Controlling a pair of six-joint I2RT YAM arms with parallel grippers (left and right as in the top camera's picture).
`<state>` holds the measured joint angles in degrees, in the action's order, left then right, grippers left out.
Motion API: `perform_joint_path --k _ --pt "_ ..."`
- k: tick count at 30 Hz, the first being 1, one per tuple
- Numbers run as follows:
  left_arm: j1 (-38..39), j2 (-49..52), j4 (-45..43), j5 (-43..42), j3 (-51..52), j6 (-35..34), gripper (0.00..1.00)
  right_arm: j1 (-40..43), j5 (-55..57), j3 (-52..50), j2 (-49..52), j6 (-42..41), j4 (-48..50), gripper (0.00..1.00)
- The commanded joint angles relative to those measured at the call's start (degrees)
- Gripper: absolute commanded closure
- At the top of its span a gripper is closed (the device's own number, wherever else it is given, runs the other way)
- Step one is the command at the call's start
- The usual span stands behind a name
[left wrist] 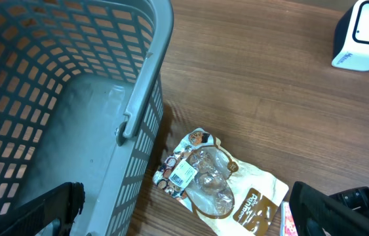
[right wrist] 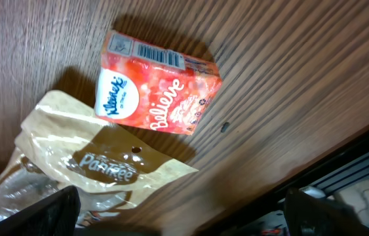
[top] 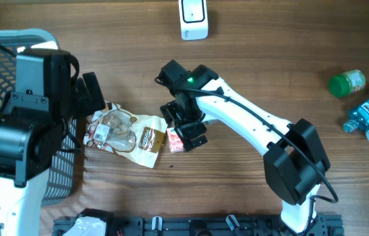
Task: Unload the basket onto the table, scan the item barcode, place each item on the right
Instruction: 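Reach the right gripper to the red tissue pack and grasp it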
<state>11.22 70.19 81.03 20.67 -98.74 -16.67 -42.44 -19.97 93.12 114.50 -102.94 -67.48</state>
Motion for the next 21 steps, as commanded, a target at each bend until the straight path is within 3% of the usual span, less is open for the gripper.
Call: perform_joint_path --k 1,7,11,15,18,21 --pt "-0.2 0.0 0.1 -0.5 0.2 -0.3 0.00 -0.3 3.7 -0.7 0.6 -14.0 0.8 0.00" --pt "-0.2 0.0 0.1 -0.5 0.2 -0.3 0.00 -0.9 5.4 -1.8 7.7 -14.5 7.3 0.00" --pt "-0.2 0.0 0.1 -0.5 0.2 -0.3 0.00 -0.8 8.7 -1.2 7.4 8.5 8.3 0.00" --pt "-0.2 0.0 0.1 -0.5 0.2 -0.3 0.00 -0.8 5.3 -0.7 5.4 22.4 8.3 0.00" --pt "-0.2 0.0 0.0 -0.5 0.2 -0.3 0.00 0.6 5.3 1.0 2.7 49.4 7.6 0.00" --pt "-0.2 0.0 0.1 -0.5 0.2 -0.3 0.00 5.2 5.4 3.6 0.6 86.9 4.9 0.00"
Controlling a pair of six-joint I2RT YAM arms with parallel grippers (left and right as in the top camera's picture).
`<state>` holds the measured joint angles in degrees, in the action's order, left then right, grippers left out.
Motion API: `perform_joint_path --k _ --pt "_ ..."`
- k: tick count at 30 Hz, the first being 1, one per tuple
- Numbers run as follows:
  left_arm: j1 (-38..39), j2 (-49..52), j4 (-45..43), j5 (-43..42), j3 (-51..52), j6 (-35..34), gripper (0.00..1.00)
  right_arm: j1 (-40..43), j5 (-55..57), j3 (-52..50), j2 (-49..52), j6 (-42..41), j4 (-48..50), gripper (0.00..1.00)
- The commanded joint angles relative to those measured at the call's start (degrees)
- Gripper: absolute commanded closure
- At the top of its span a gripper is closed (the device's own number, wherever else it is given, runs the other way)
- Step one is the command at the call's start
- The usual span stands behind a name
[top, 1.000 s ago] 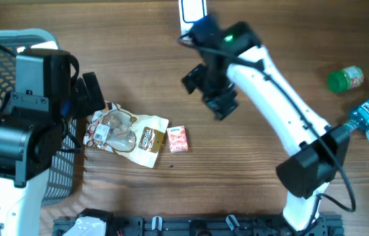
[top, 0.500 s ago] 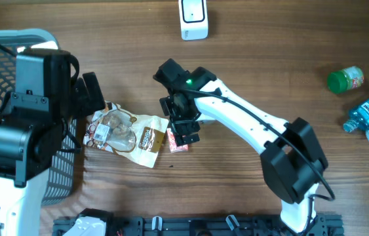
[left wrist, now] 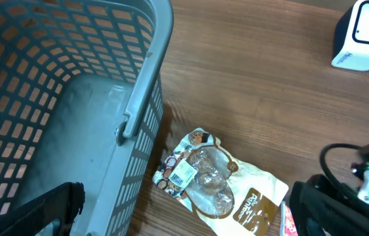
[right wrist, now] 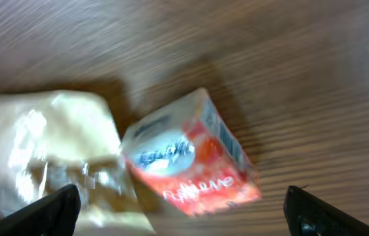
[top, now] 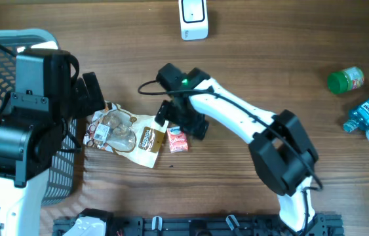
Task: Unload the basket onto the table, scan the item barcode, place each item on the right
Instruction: 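Reach the right gripper to the red tissue pack and grasp it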
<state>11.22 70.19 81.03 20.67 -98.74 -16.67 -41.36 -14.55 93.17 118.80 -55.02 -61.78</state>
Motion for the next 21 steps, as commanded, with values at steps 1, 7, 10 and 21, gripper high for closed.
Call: perform_joint_path --k 1,7,10,21 --pt "-0.2 0.0 0.1 -0.5 0.2 -0.3 0.00 6.1 1.3 3.7 -3.9 52.8 -0.5 0.00" --pt "-0.2 0.0 0.1 -0.5 0.2 -0.3 0.00 12.5 14.4 3.3 -3.9 91.3 22.3 0.00" --pt "-0.2 0.0 0.1 -0.5 0.2 -0.3 0.00 11.6 14.3 3.3 -3.9 102.9 23.7 0.00" --pt "-0.2 0.0 0.1 -0.5 0.2 -0.3 0.00 9.8 -6.1 3.1 -3.9 121.0 -5.5 0.00"
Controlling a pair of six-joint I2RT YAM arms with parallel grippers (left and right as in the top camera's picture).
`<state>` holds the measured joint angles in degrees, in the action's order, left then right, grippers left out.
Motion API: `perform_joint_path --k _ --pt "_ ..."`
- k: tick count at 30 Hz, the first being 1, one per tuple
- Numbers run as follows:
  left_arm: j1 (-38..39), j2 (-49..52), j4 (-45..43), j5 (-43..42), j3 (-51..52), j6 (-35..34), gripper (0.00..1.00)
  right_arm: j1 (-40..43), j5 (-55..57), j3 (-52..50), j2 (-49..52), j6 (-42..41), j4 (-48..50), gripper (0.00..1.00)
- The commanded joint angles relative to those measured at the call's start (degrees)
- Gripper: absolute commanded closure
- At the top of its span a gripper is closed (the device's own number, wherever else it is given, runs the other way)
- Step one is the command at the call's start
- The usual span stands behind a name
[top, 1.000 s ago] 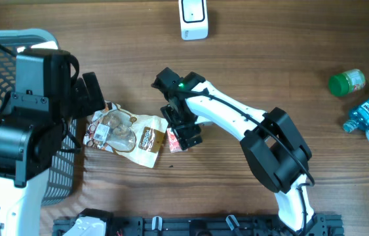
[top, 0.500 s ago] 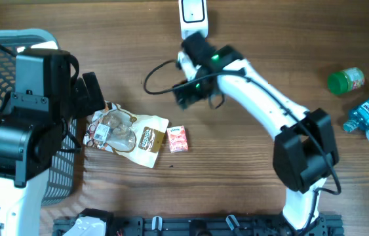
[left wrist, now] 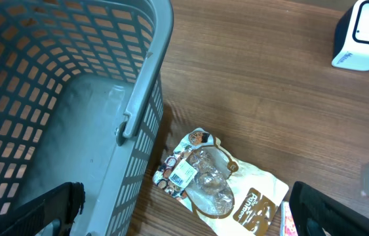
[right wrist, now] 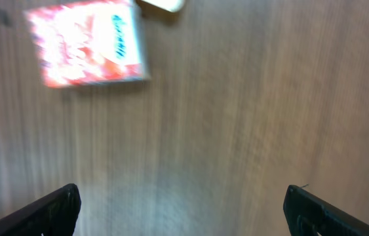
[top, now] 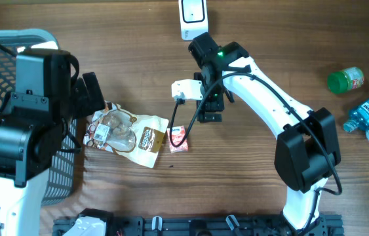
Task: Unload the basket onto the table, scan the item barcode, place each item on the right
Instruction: 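Reach the right gripper to the red tissue pack and grasp it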
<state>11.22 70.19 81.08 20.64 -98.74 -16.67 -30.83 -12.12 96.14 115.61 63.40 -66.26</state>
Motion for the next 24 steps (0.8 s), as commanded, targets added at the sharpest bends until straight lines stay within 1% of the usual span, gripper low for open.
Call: perform_joint_path --k 1,5,7,9,12,18,20,24 --pt "-0.2 0.0 0.0 -0.5 0.2 -0.3 0.00 -1.2 -9.8 -0.2 -0.7 2.6 -0.9 0.00" --pt "-0.2 0.0 0.0 -0.5 0.2 -0.3 0.00 -3.7 -8.5 -3.7 -0.7 1.9 3.1 0.00" --pt "-0.2 0.0 0.0 -0.5 0.2 -0.3 0.00 -5.6 -5.5 -6.5 -0.7 -1.2 7.8 0.00" --pt "-0.2 0.0 0.0 -0.5 0.2 -0.3 0.00 -7.8 -0.6 -10.3 -0.7 -2.6 12.0 0.00" --pt "-0.2 0.0 0.0 -0.5 0.2 -0.3 0.00 -10.7 2.3 -14.3 -0.7 -3.4 14.7 0.00" --pt "-0.2 0.0 0.0 -0.5 0.2 -0.3 0.00 -13.9 2.7 -16.8 -0.7 -3.7 16.3 0.00" --pt "-0.2 0.0 0.0 -0.5 0.2 -0.3 0.00 -14.3 2.7 -16.8 -0.7 -6.1 18.2 0.00" --pt "-0.2 0.0 0.0 -0.5 0.2 -0.3 0.00 -14.3 2.7 -18.4 -0.7 -7.3 22.8 0.00"
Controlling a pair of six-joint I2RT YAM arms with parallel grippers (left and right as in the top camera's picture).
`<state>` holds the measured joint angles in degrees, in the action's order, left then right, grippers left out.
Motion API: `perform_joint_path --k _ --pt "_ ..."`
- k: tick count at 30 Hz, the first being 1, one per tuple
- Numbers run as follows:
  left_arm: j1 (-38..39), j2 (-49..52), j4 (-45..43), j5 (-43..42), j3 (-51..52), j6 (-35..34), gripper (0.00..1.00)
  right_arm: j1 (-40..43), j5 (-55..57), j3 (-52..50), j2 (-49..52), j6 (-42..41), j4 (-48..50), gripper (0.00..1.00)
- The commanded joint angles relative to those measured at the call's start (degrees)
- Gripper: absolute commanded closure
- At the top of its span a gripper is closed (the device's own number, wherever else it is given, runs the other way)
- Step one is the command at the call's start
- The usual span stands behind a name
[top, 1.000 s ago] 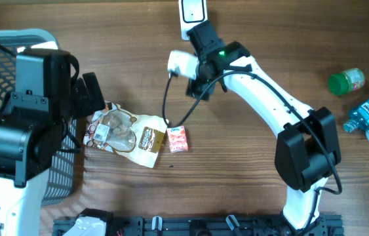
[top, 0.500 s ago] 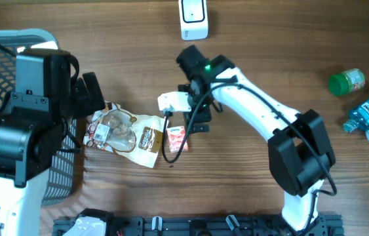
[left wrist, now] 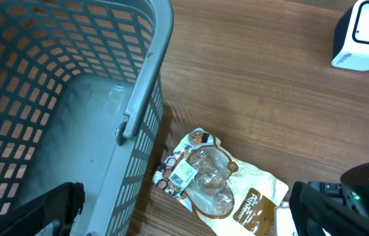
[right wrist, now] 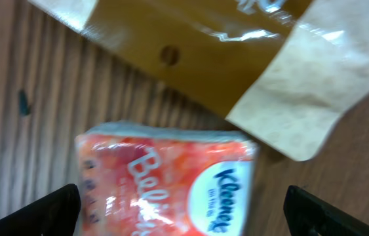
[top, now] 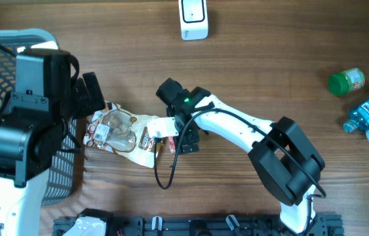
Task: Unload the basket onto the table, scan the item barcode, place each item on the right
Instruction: 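Reach the right gripper to the red tissue pack and grasp it, then lift the red tissue pack off the table with the right gripper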
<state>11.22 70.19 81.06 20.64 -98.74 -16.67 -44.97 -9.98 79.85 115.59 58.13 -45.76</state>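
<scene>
A red-orange Kleenex tissue pack (right wrist: 164,187) lies on the wooden table, close below my right wrist camera. My right gripper (right wrist: 181,200) is open, with one dark finger at each side of the pack. From overhead the right gripper (top: 185,136) covers the pack, just right of the brown snack bag (top: 128,134). The white barcode scanner (top: 194,19) stands at the table's far edge. My left gripper (left wrist: 184,196) is open and holds nothing, above the basket wall and the snack bag (left wrist: 220,190).
A grey mesh basket (top: 0,65) fills the left side. A green-capped jar (top: 347,82) and a blue bottle lie far right. A black cable (top: 164,172) with a white tag (top: 166,128) loops on the table beside the right gripper.
My right gripper was further back, toward the scanner, with the pack off to its side. Now it is down over the pack, next to the snack bag. The left arm has not moved.
My right gripper was open above the tissue pack beside the snack bag, and 1.5 s ago was still over it, turned another way. Then it stood nearer the scanner, the pack still on the table. Now it is low over the pack again.
</scene>
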Motion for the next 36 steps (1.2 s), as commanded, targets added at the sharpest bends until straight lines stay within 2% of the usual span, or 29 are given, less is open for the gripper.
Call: perform_joint_path --k 1,9,19,22,28,31,34,35,36 --pt "-0.2 0.0 0.0 -0.5 0.2 -0.3 0.00 -0.1 0.6 -3.1 -0.6 -3.1 3.8 0.00" --pt "-0.2 0.0 0.0 -0.5 0.2 -0.3 0.00 -0.2 0.5 -6.5 -0.6 -6.3 8.7 0.00" --pt "-0.2 0.0 0.0 -0.5 0.2 -0.3 0.00 -0.2 0.8 -6.5 -0.6 -20.3 15.1 0.10" --pt "-0.2 0.0 0.0 -0.5 0.2 -0.3 0.00 -0.2 2.7 -6.3 -0.6 -26.1 15.9 0.10" --pt "-0.2 0.0 0.0 -0.5 0.2 -0.3 0.00 -0.2 8.7 -4.0 -0.6 -44.8 15.5 0.12" --pt "-0.2 0.0 0.0 -0.5 0.2 -0.3 0.00 -0.2 8.2 0.0 -0.7 -59.2 11.0 0.12" --pt "-0.2 0.0 0.0 -0.5 0.2 -0.3 0.00 -0.2 2.6 3.0 -0.7 -56.8 8.7 0.13" --pt "-0.2 0.0 0.0 -0.5 0.2 -0.3 0.00 -0.2 1.4 3.1 -0.6 -53.4 8.7 0.04" --pt "-0.2 0.0 0.0 -0.5 0.2 -0.3 0.00 -0.2 1.4 3.1 -0.6 -52.0 8.3 0.00"
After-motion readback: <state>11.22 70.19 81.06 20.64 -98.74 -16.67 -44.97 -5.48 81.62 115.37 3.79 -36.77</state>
